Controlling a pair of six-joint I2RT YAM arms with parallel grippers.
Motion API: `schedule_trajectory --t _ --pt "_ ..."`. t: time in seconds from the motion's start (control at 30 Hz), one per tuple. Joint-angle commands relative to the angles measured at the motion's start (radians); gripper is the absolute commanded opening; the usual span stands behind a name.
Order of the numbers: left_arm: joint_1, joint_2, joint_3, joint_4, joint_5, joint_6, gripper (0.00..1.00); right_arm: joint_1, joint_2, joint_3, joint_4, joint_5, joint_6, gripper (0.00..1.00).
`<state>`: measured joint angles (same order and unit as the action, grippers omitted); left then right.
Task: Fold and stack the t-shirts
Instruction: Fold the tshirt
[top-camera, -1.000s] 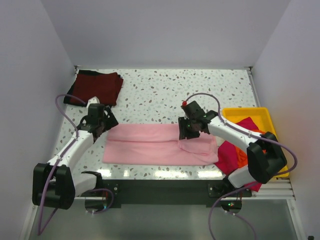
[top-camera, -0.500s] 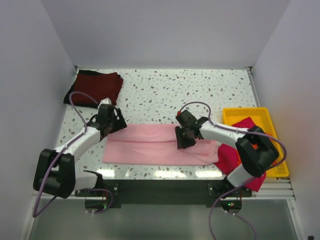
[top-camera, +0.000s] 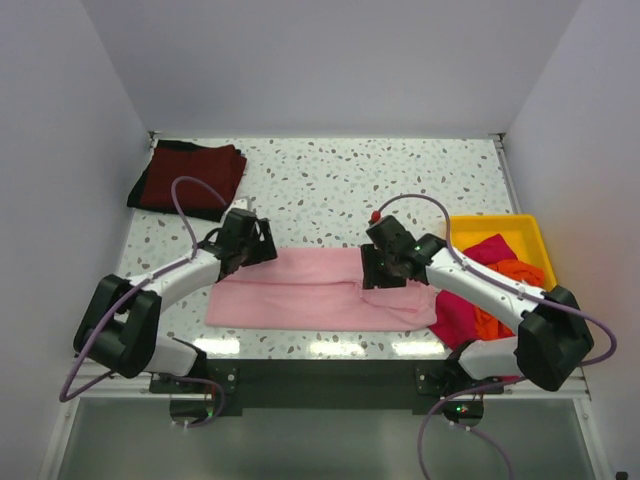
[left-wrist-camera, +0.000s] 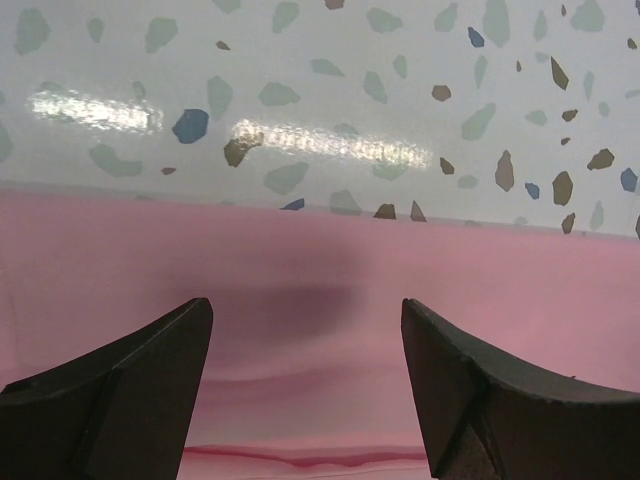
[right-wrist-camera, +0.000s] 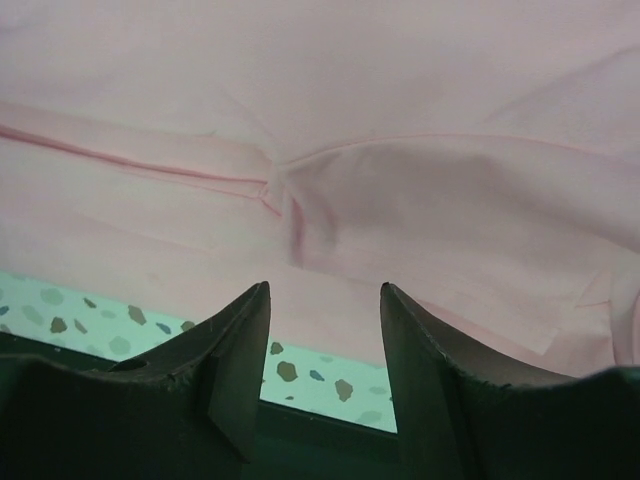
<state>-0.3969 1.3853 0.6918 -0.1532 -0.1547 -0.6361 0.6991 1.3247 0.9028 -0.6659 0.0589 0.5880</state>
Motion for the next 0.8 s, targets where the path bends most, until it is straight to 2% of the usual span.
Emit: schedule_trajectory --t 0.0,0.17,0.33,0.43,0.57,0.6,0.77 --pt "-0.042 0.046 0.026 0.098 0.015 -0.011 0.81 -0.018 0.04 0.021 -0.043 0.082 0.012 0.52" --pt "-0.059 0.072 -0.011 0.116 0.003 -0.011 0.81 -0.079 0.08 -0.01 0.018 0.088 0.004 0.52" --pt "-0.059 0.047 -0.058 0.098 -0.034 -0.022 0.81 -0.2 0.122 -0.065 0.086 0.041 -0.036 0.52" --pt "-0.059 0.02 -0.093 0.067 -0.057 -0.048 0.81 -0.226 0.165 -0.061 0.103 0.047 -0.059 0.52" --pt "-0.06 -0.014 -0.15 0.06 -0.072 -0.086 0.81 -0.245 0.252 -0.03 0.135 0.041 -0.073 0.52" --pt "-0.063 -0.037 -0.162 0.038 -0.069 -0.099 0.81 -0.251 0.331 0.02 0.153 0.042 -0.086 0.52" --pt "-0.085 -0.104 -0.193 0.001 -0.069 -0.129 0.81 -0.259 0.445 0.111 0.163 0.061 -0.106 0.52"
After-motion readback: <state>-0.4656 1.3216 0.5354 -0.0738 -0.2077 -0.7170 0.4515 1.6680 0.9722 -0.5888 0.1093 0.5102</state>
